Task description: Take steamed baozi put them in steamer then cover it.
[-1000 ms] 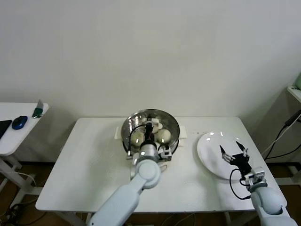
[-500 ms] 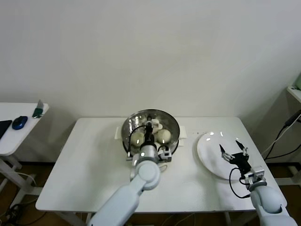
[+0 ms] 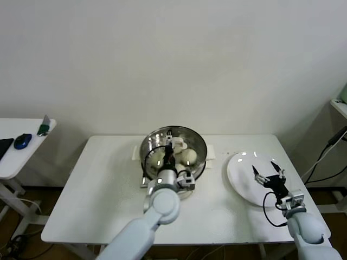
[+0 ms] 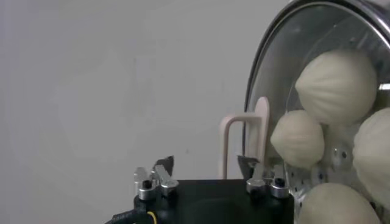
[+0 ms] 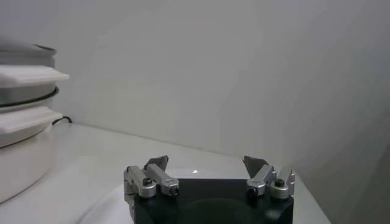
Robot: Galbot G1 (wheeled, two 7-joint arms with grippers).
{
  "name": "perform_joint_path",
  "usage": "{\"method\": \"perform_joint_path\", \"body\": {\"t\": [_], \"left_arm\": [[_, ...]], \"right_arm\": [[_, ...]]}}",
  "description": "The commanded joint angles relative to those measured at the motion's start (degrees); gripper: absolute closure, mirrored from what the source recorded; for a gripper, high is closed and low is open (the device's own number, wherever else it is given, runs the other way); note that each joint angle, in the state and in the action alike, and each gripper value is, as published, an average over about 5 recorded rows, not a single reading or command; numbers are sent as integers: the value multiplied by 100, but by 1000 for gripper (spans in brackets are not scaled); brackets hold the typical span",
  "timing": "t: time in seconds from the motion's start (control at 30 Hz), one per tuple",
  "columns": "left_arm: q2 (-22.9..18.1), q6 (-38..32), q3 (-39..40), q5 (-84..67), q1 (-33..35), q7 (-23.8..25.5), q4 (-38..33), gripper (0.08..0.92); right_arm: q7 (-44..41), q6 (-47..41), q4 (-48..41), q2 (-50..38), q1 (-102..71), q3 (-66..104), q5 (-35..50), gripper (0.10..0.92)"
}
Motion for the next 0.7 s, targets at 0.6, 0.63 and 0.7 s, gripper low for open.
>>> {"method": "perform_joint_path", "body": {"t": [0.6, 0.63, 0.7], "left_arm": [[1400, -1605, -3557, -5838, 2485, -2604, -2640, 177], [1327, -1946, -3842, -6185, 2709, -2660, -2613, 177], [1137, -2654, -4358, -6887, 3164, -2704, -2507, 177]], "right_arm": [[-26, -94, 327, -68, -103, -41, 90, 203], [-27, -89, 360, -64, -119, -39, 93, 203], [-32, -77, 417, -55, -150, -41, 96, 203]]}}
